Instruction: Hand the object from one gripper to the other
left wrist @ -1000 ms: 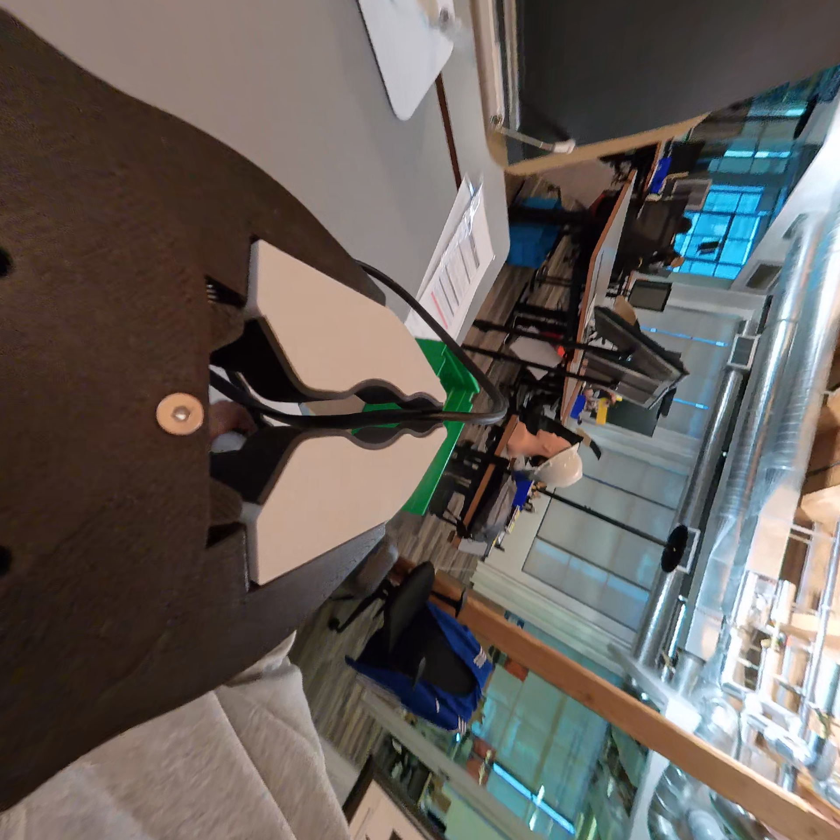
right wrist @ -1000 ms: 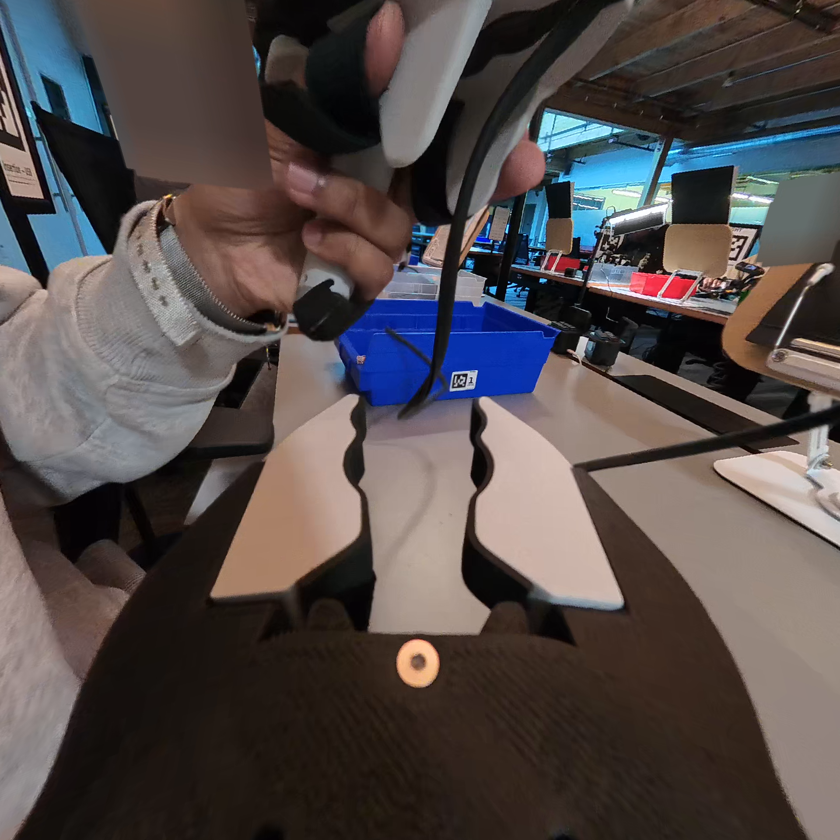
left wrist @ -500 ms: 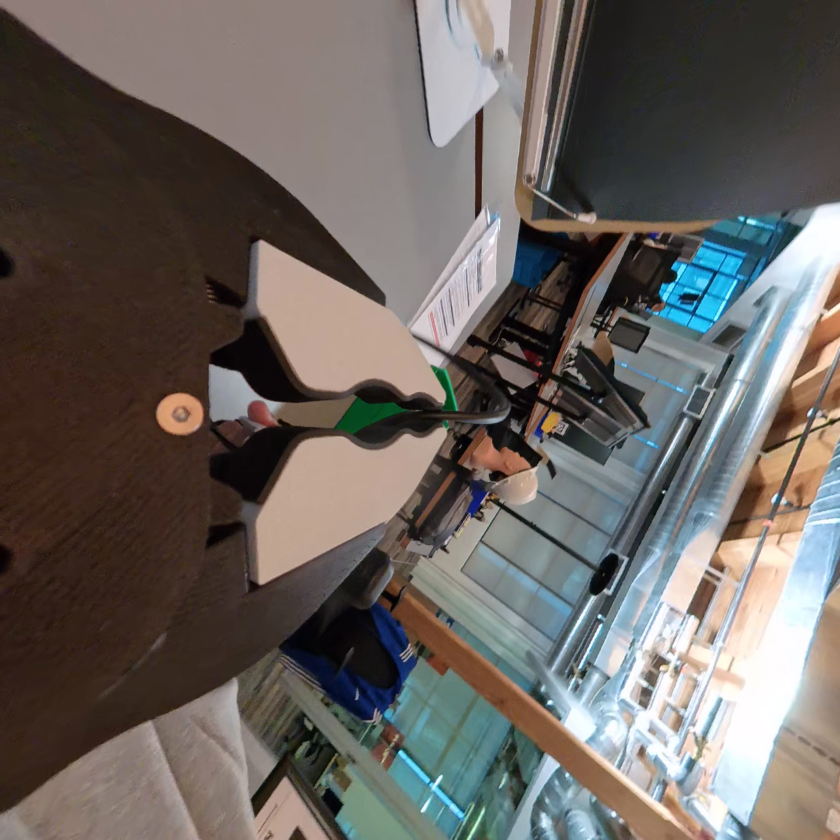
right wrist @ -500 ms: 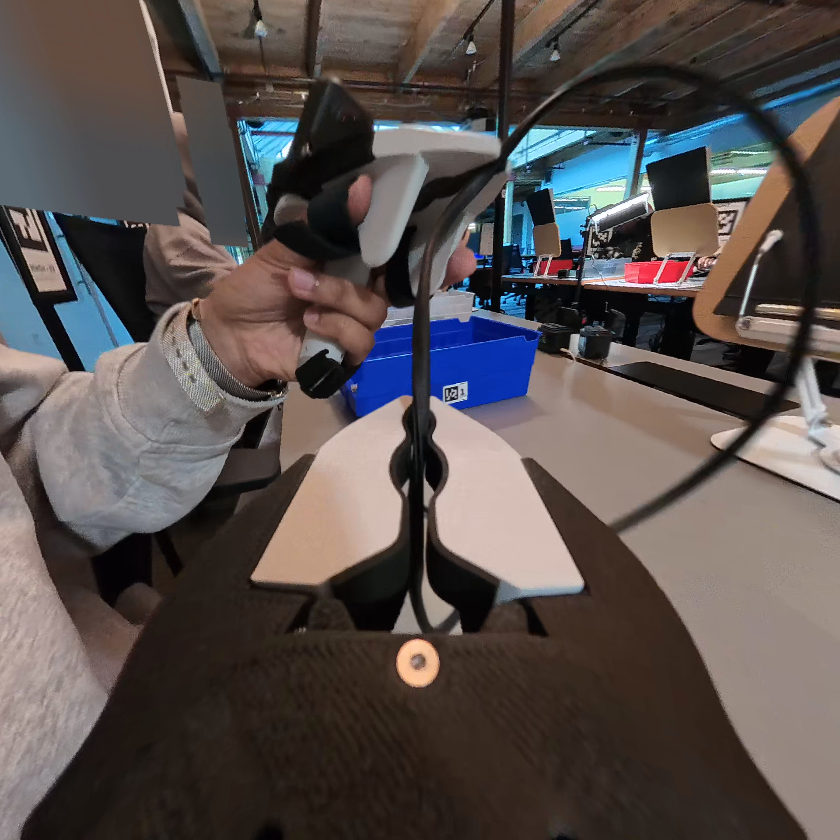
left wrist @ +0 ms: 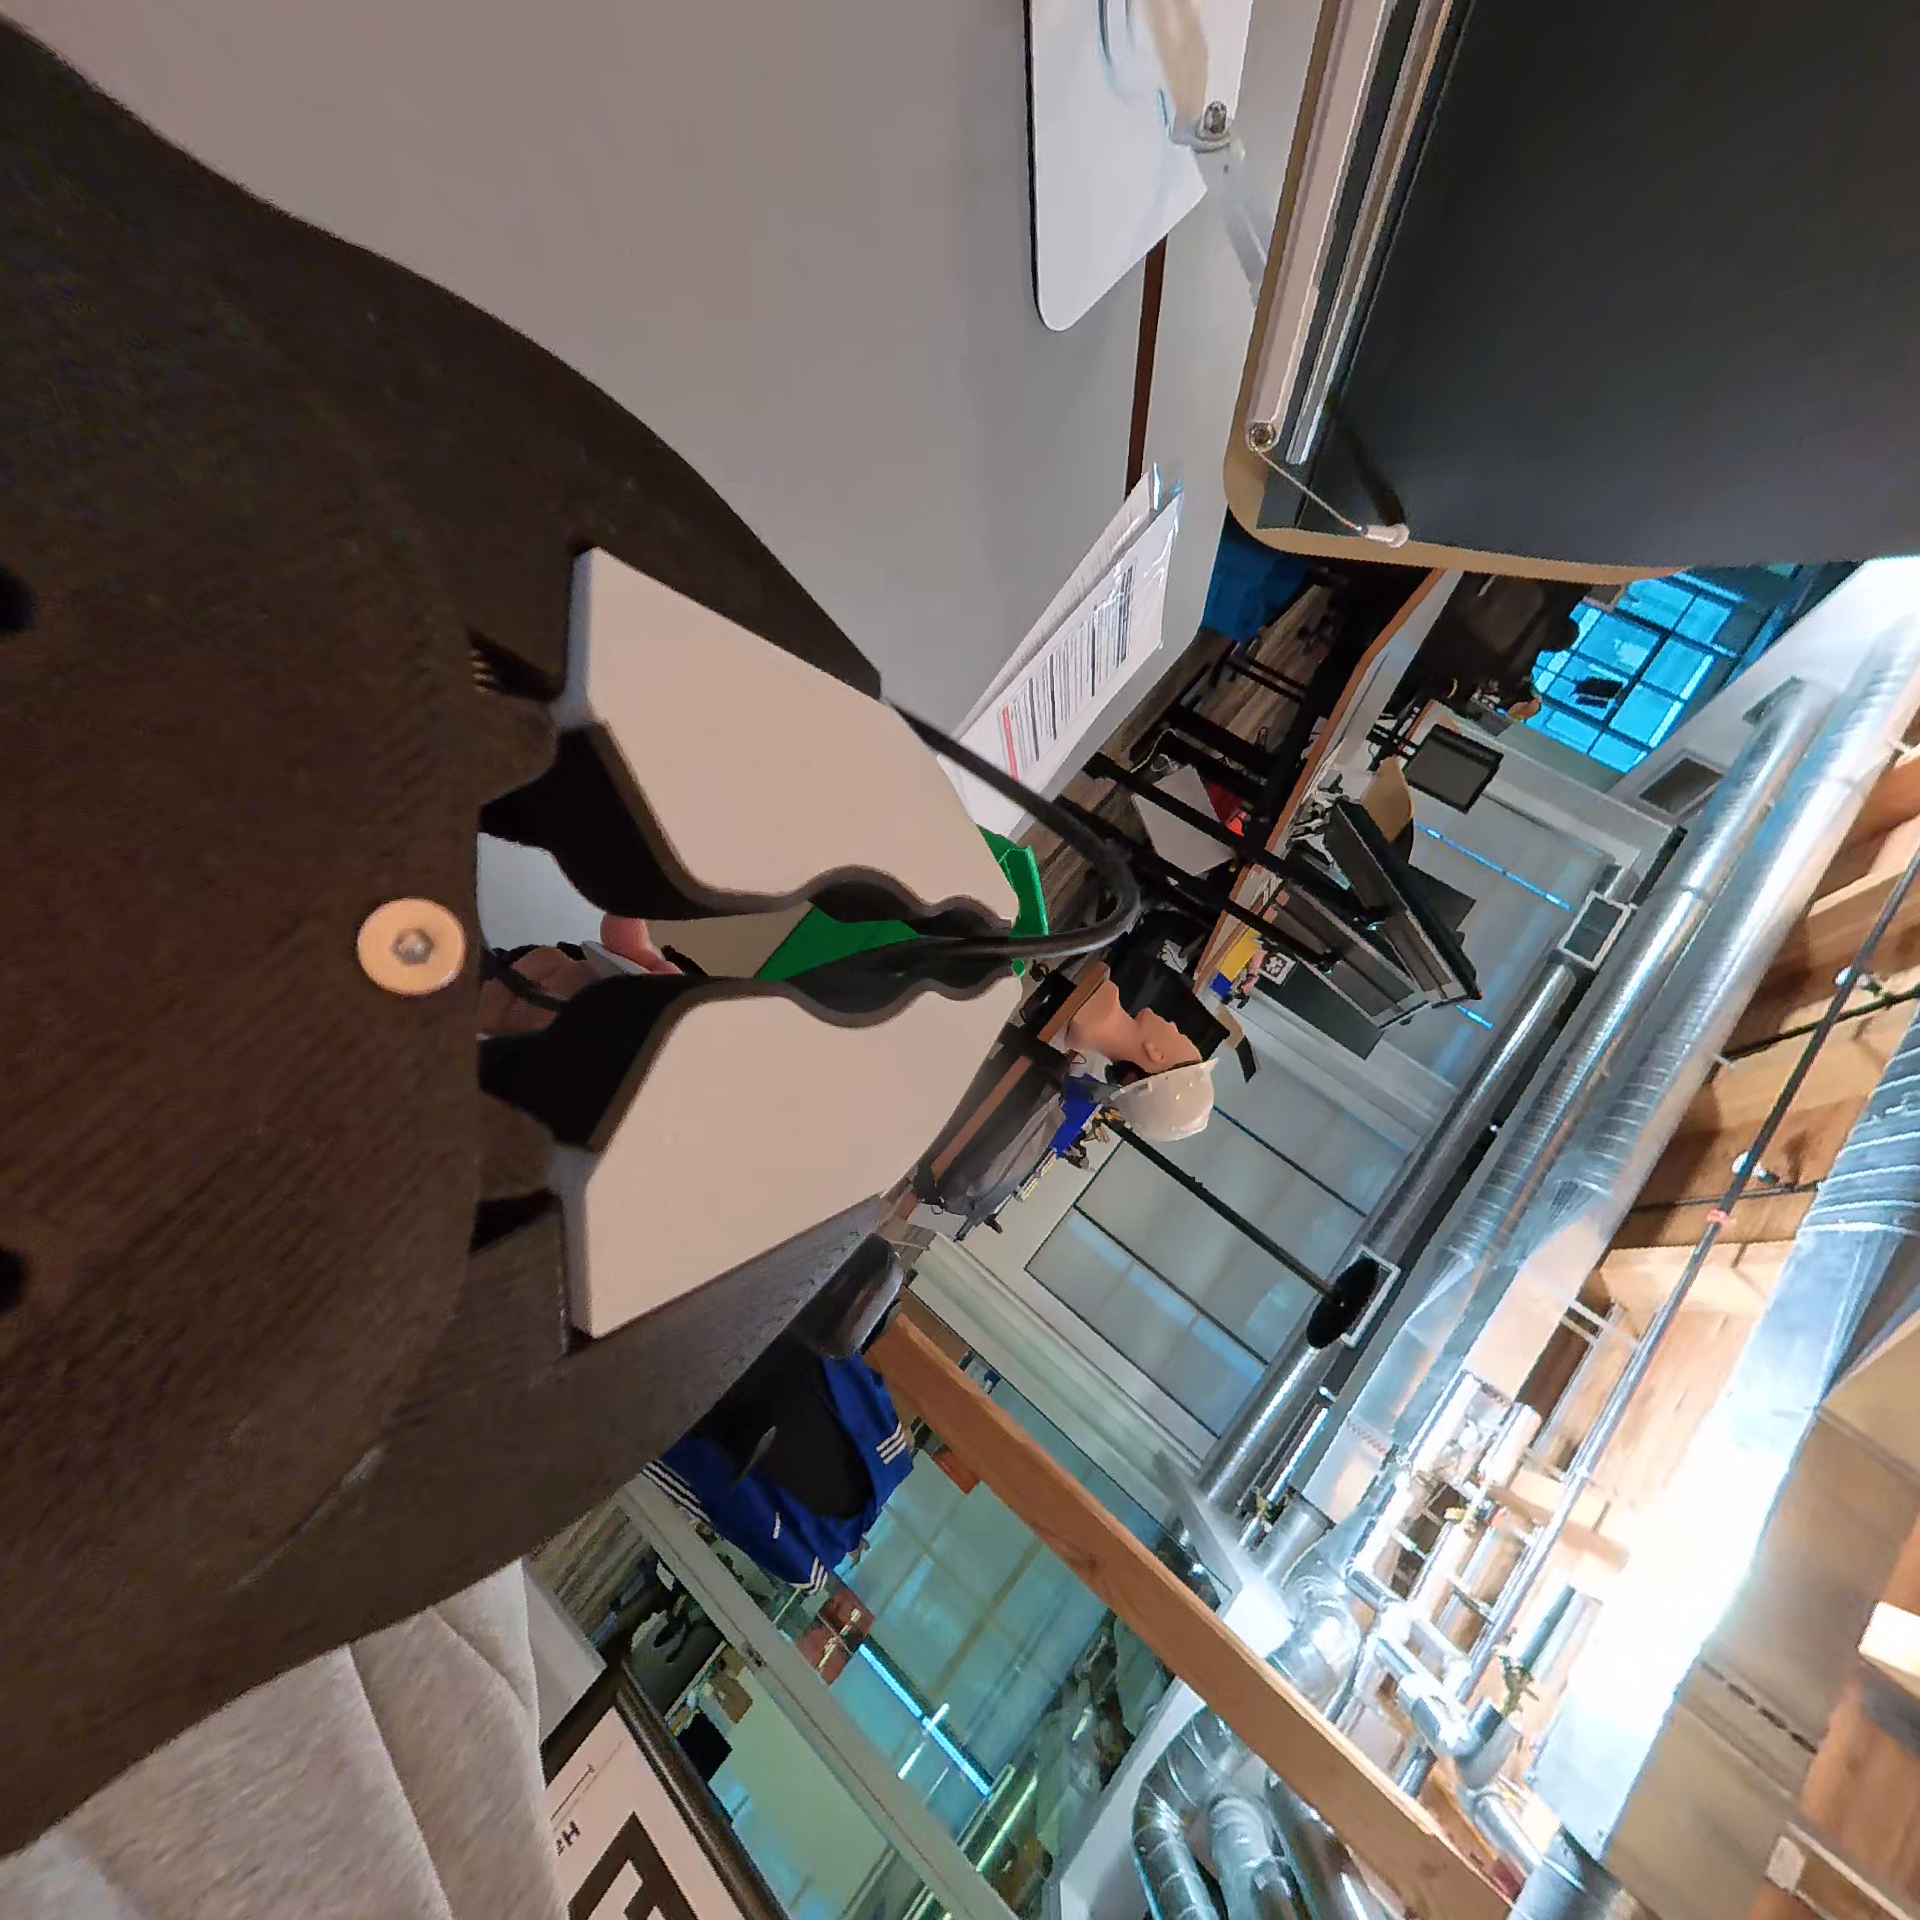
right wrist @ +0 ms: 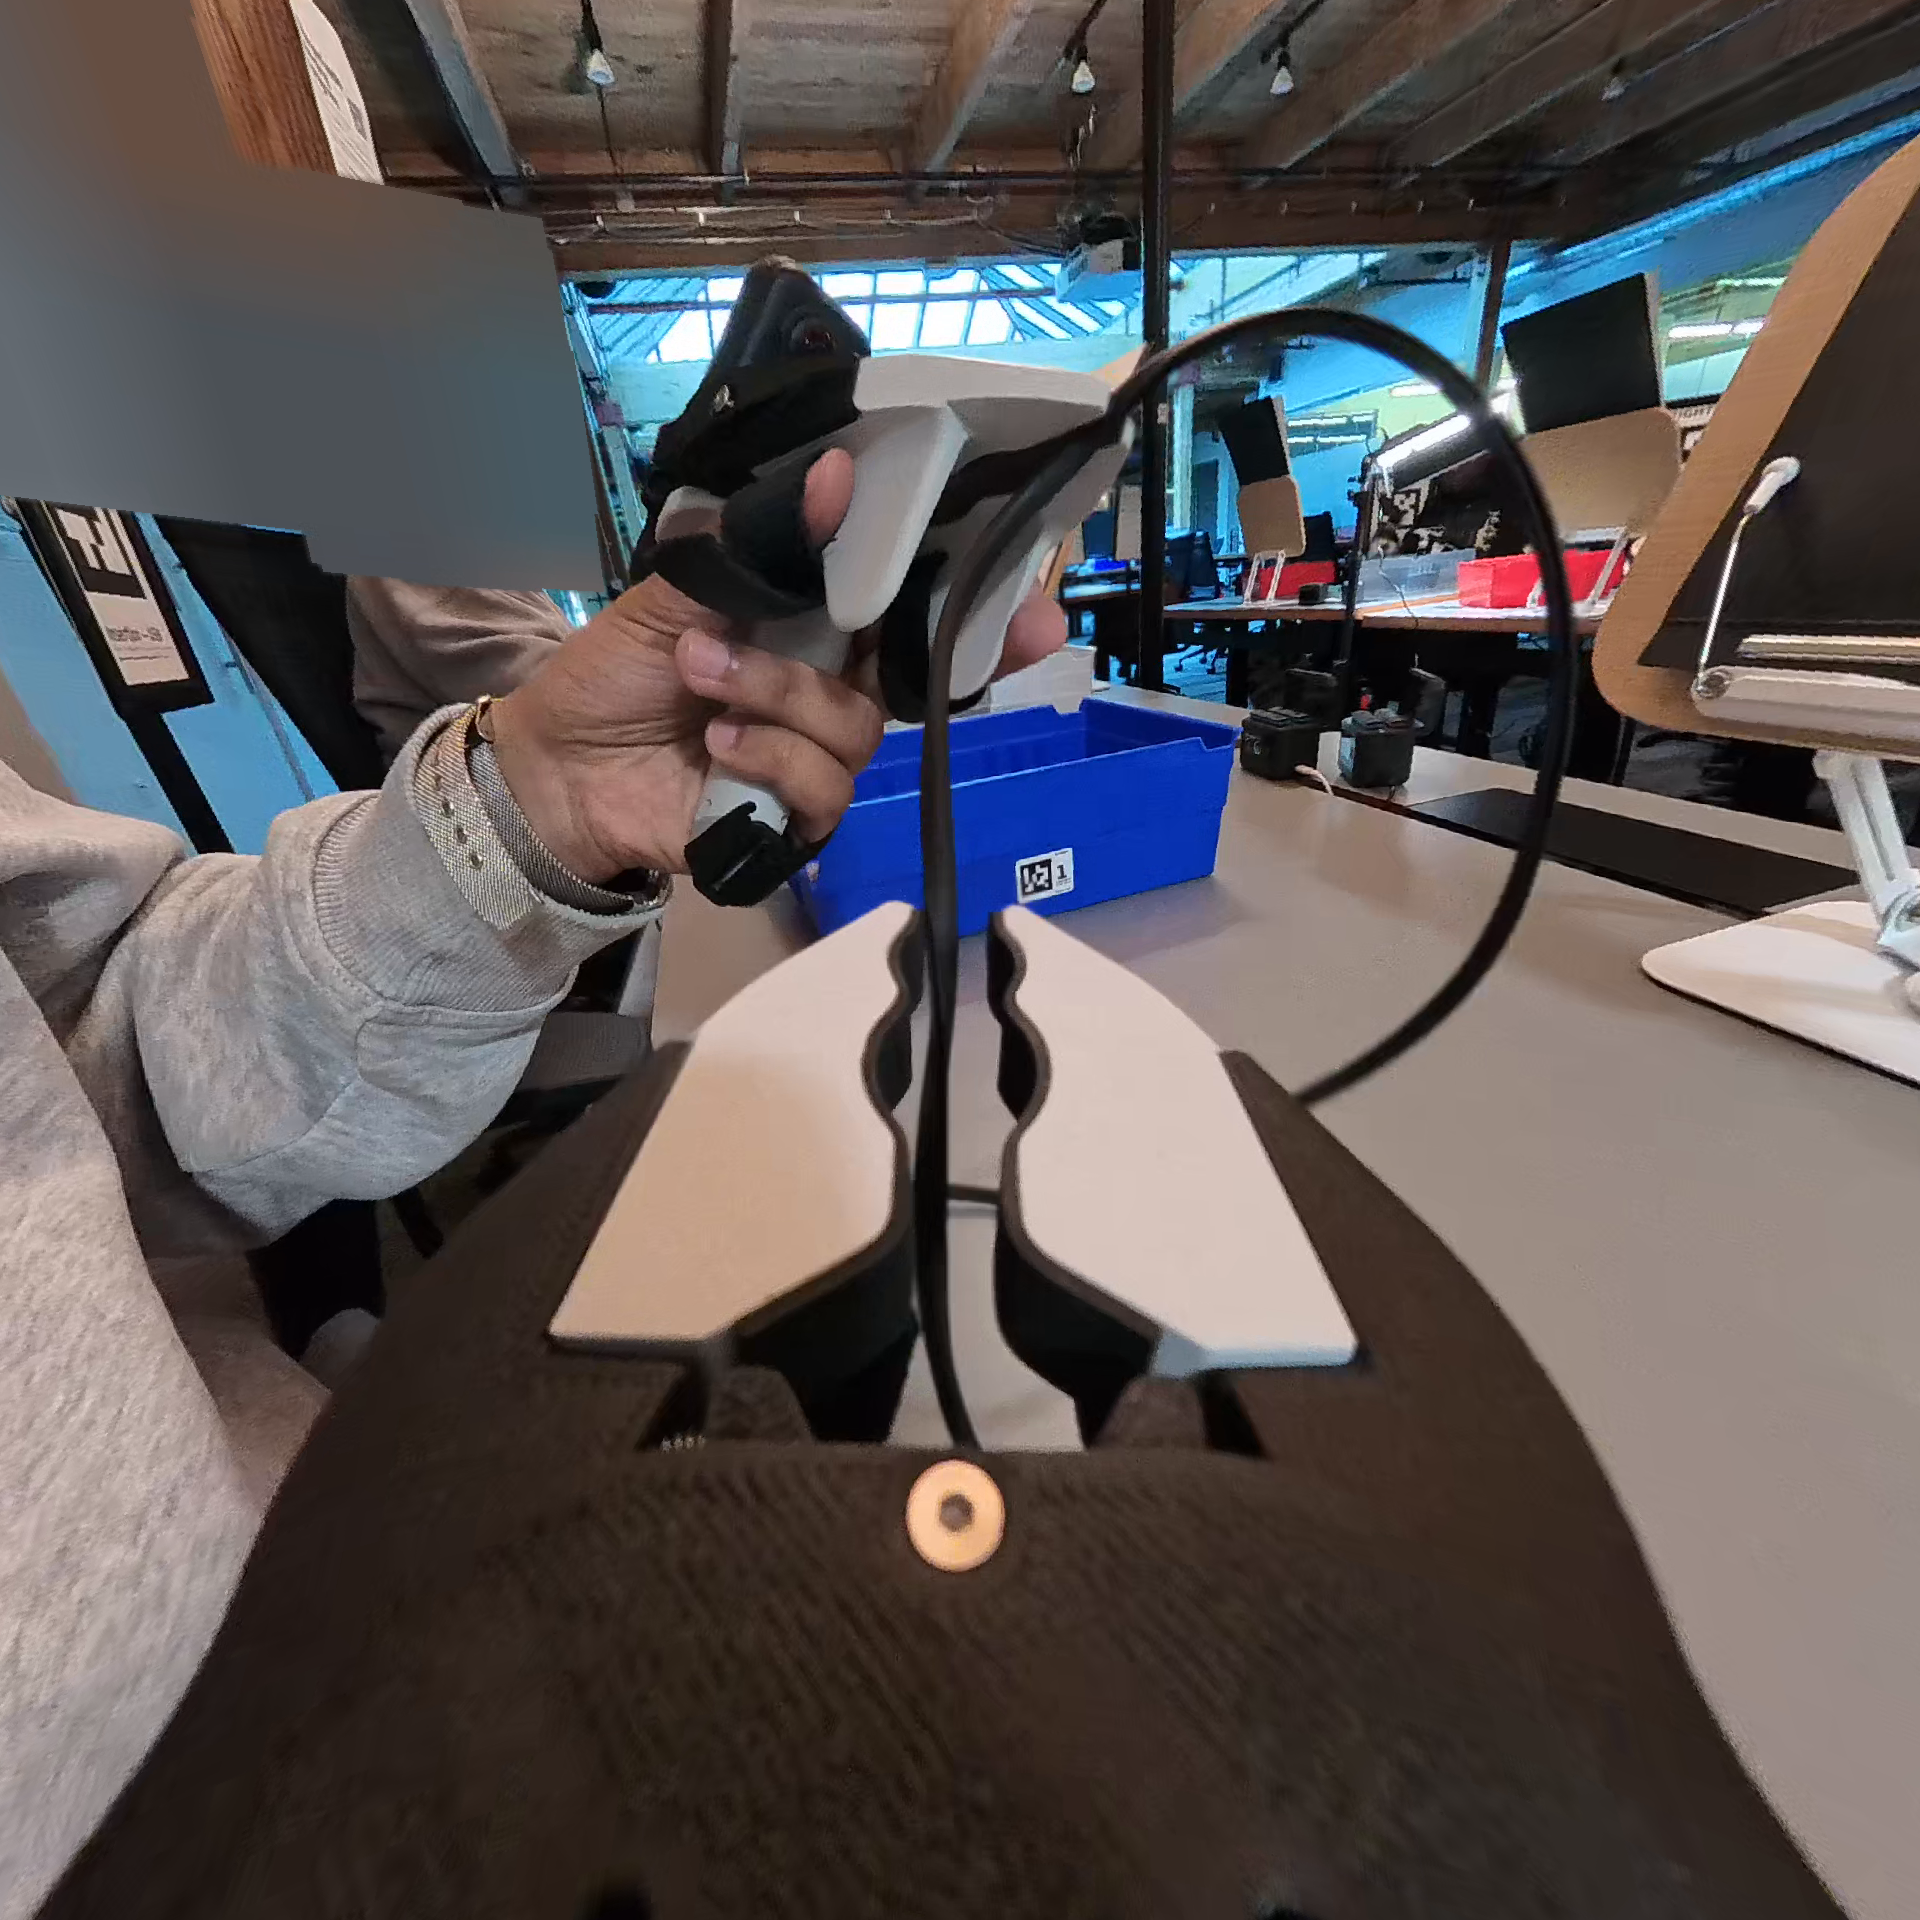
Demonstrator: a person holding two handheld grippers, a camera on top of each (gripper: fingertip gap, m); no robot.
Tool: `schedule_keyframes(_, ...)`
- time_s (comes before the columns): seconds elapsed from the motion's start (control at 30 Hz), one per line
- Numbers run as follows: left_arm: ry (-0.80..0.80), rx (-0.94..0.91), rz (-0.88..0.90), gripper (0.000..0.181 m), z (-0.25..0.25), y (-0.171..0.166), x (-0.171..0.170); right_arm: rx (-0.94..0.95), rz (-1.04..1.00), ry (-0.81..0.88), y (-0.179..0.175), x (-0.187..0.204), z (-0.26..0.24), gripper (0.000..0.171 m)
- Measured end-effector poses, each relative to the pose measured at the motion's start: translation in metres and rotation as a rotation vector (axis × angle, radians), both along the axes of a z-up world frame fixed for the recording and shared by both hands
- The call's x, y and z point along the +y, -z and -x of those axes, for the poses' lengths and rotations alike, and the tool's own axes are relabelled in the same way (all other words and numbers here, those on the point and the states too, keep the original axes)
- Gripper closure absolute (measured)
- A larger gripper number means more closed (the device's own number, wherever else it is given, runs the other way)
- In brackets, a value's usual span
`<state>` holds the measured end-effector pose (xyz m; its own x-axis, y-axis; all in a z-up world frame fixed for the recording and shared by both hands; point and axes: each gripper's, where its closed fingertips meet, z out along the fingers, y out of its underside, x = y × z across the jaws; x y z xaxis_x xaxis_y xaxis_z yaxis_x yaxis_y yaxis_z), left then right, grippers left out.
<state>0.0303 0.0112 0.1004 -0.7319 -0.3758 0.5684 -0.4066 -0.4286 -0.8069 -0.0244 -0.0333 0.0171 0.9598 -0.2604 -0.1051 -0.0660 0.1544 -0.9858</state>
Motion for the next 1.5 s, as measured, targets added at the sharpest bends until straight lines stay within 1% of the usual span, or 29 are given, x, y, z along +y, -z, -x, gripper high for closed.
schedule_keyframes(0.03,0.004,0.003,0.005,0.18,0.0,0.0,0.0,-0.003,0.008,0.0,0.001,0.0,0.0,0.162)
schedule_keyframes(0.17,0.019,0.003,0.011,0.18,0.003,-0.002,-0.003,-0.013,0.047,-0.006,0.007,0.005,0.002,0.161)
schedule_keyframes(0.23,0.022,0.001,0.012,0.179,0.004,-0.002,-0.003,-0.017,0.075,-0.011,0.011,0.007,0.003,0.166)
schedule_keyframes(0.3,0.014,-0.004,0.0,0.179,0.002,-0.001,-0.003,-0.019,0.095,-0.014,0.012,0.009,0.004,0.166)
schedule_keyframes(0.4,-0.016,-0.002,-0.009,0.178,-0.004,0.003,0.003,-0.021,0.049,-0.003,0.002,0.004,0.003,0.167)
schedule_keyframes(0.47,-0.042,0.009,-0.023,0.173,-0.01,0.009,0.008,-0.005,0.02,0.008,-0.002,-0.002,-0.001,0.167)
schedule_keyframes(0.5,-0.059,0.013,-0.03,0.166,-0.014,0.012,0.01,0.003,0.011,0.016,-0.004,-0.006,-0.004,0.166)
schedule_keyframes(0.57,-0.107,0.016,-0.046,0.143,-0.023,0.018,0.016,0.022,0.006,0.038,-0.006,-0.013,-0.011,0.166)
schedule_keyframes(0.6,-0.121,0.006,-0.047,0.136,-0.025,0.019,0.018,0.033,0.006,0.045,-0.009,-0.017,-0.015,0.167)
schedule_keyframes(0.67,-0.12,-0.029,-0.045,0.127,-0.024,0.017,0.015,0.052,0.002,0.051,-0.02,-0.023,-0.019,0.167)
schedule_keyframes(0.8,-0.055,-0.143,-0.069,0.118,-0.01,0.007,-0.002,0.053,0.003,0.028,-0.06,-0.029,-0.017,0.167)
schedule_keyframes(0.87,-0.025,-0.228,-0.096,0.107,0.001,0.0,-0.012,0.036,0.031,0.014,-0.08,-0.027,-0.014,0.167)
schedule_keyframes(0.97,0.048,-0.35,-0.215,0.085,0.02,0.001,-0.033,0.019,0.011,0.025,-0.112,-0.027,-0.011,0.167)
schedule_keyframes(1.03,0.071,-0.398,-0.345,0.073,0.025,0.014,-0.046,0.04,-0.046,0.019,-0.13,-0.029,-0.007,0.167)
schedule_keyframes(1.1,0.097,-0.419,-0.467,0.066,0.028,0.033,-0.059,0.08,-0.113,0.004,-0.144,-0.032,-0.002,0.167)
schedule_keyframes(1.17,0.118,-0.43,-0.523,0.067,0.032,0.049,-0.072,0.129,-0.176,-0.003,-0.154,-0.038,0.0,0.167)
schedule_keyframes(1.3,0.199,-0.397,-0.516,0.068,0.046,0.073,-0.101,0.197,-0.27,-0.017,-0.168,-0.049,0.003,0.166)
schedule_keyframes(1.4,0.231,-0.401,-0.514,0.073,0.056,0.082,-0.114,0.21,-0.302,-0.019,-0.175,-0.055,0.006,0.166)
schedule_keyframes(1.5,0.239,-0.424,-0.491,0.082,0.061,0.083,-0.119,0.208,-0.315,-0.024,-0.179,-0.058,0.009,0.166)
